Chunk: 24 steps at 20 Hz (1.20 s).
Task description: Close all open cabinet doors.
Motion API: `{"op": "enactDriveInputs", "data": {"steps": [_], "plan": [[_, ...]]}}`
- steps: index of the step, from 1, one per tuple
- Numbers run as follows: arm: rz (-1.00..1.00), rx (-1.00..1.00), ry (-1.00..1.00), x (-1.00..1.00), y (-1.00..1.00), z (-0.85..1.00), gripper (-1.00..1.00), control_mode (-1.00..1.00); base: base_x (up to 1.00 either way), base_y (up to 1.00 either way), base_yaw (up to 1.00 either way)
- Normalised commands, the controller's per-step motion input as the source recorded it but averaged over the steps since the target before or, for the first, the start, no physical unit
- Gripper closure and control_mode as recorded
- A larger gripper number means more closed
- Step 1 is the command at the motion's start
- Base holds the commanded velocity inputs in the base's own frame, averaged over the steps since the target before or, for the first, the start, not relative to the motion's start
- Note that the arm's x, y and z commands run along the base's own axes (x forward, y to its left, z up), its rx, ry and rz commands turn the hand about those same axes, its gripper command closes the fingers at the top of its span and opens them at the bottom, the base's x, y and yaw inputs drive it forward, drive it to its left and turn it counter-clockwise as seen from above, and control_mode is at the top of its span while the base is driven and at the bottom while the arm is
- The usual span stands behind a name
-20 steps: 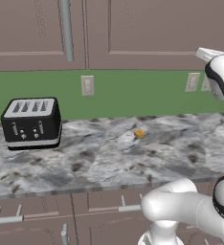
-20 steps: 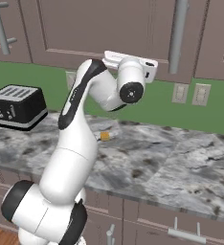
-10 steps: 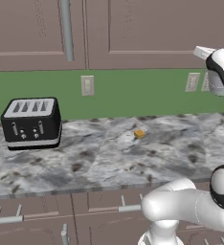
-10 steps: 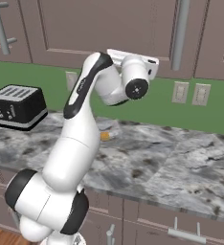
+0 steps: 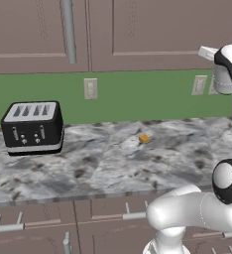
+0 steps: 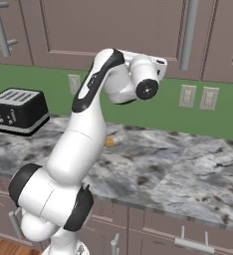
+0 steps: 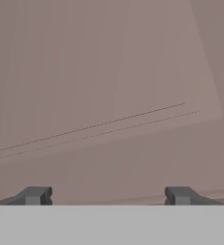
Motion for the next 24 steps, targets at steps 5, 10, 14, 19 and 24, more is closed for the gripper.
{"op": "enactDriveInputs", "data": {"steps": [5,10,14,19,24], "plan": [[0.02,0.0,0.0,0.18,0.0,0.0,-1.0,-1.0,0.0,0.0,0.0],[0.0,-0.07,0.02,-0.42,0.18,0.02,-1.0,-1.0,0.0,0.0,0.0],[0.0,-0.14,0.02,-1.0,0.13,0.16,-1.0,-1.0,0.0,0.0,0.0],[-0.03,-0.12,0.12,-1.0,0.29,0.35,-1.0,-1.0,0.0,0.0,0.0],[-0.12,-0.04,0.17,-1.0,0.48,0.24,-1.0,-1.0,0.0,0.0,0.0]]}}
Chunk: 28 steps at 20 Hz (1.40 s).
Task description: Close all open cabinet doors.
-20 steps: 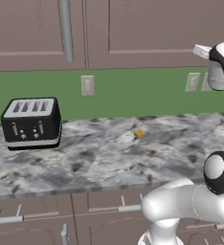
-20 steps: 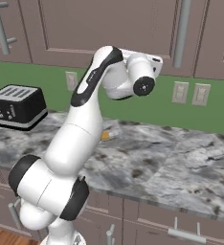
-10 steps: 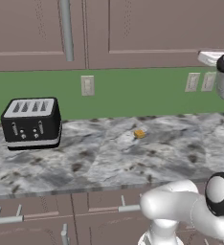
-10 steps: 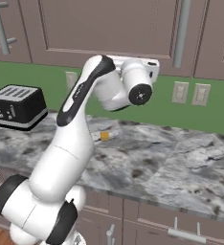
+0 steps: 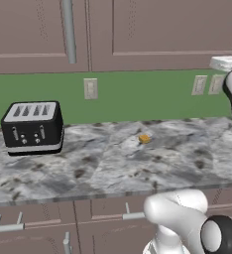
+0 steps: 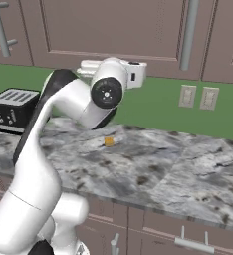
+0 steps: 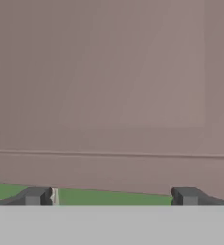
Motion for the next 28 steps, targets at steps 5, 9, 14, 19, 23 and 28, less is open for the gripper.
{"op": "enactDriveInputs", "data": {"steps": [5,9,14,19,23,28], "plan": [[-0.21,-0.11,0.11,-0.95,0.79,0.1,-1.0,-1.0,0.0,0.0,0.0],[-0.16,-0.06,0.28,-0.85,0.54,0.09,-1.0,-1.0,0.0,0.0,0.0],[-0.15,0.0,0.28,-0.98,0.13,0.0,-1.0,-1.0,0.0,0.0,0.0],[-0.11,0.04,0.2,-0.91,0.0,-0.03,-1.0,-1.0,0.0,0.0,0.0],[0.0,0.17,0.21,-0.97,0.0,-0.29,-1.0,-1.0,0.0,0.0,0.0],[0.0,0.08,0.13,-0.84,0.0,-0.42,-1.0,-1.0,0.0,0.0,0.0]]}}
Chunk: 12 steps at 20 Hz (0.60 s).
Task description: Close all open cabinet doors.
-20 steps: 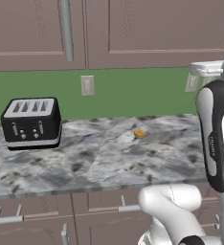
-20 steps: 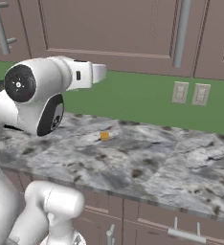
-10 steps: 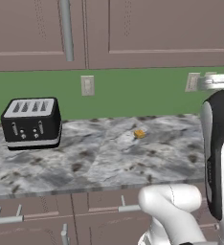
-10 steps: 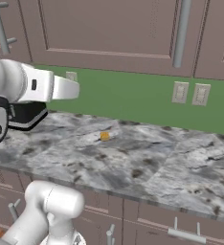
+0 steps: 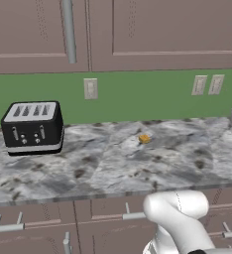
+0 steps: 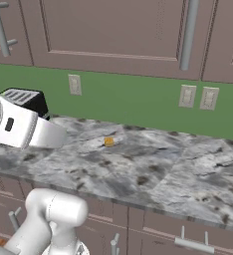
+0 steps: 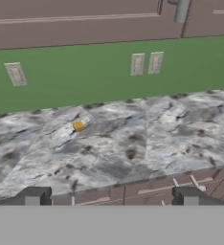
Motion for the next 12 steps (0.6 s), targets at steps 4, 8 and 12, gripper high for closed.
{"op": "enactDriveInputs", "data": {"steps": [4,8,12], "plan": [[0.0,0.0,0.04,-0.19,0.08,-0.29,-1.0,-1.0,0.0,0.0,0.0],[0.0,0.0,0.06,-0.06,0.15,-0.2,-1.0,-1.0,0.0,0.0,0.0],[0.01,0.0,0.05,0.0,0.04,-0.03,-1.0,-1.0,0.0,0.0,0.0]]}}
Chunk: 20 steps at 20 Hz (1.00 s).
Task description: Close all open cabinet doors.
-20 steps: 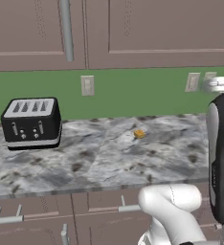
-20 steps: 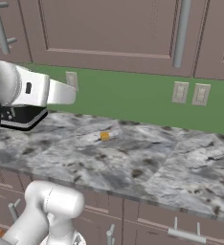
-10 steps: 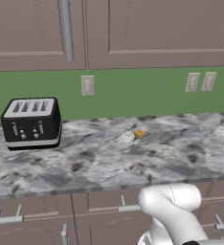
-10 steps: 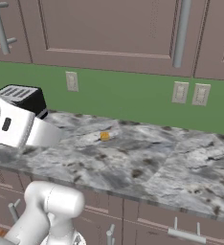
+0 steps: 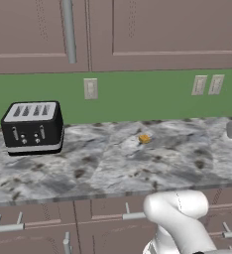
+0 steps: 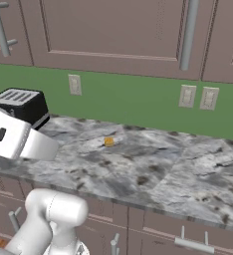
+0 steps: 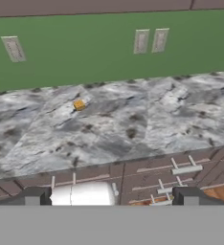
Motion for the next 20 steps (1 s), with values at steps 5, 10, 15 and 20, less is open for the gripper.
{"op": "enactDriveInputs", "data": {"steps": [5,10,15,20], "plan": [[0.12,0.0,0.08,0.01,0.07,-0.13,-1.0,-1.0,0.0,0.0,0.0],[0.06,0.0,0.05,0.0,0.09,-0.1,-1.0,-1.0,0.0,0.0,0.0],[0.0,0.0,0.01,0.0,0.03,0.0,-1.0,1.0,-0.45,-0.05,-0.1],[0.0,0.0,0.0,0.0,0.0,0.0,-1.0,1.0,-0.81,-0.17,-0.69]]}}
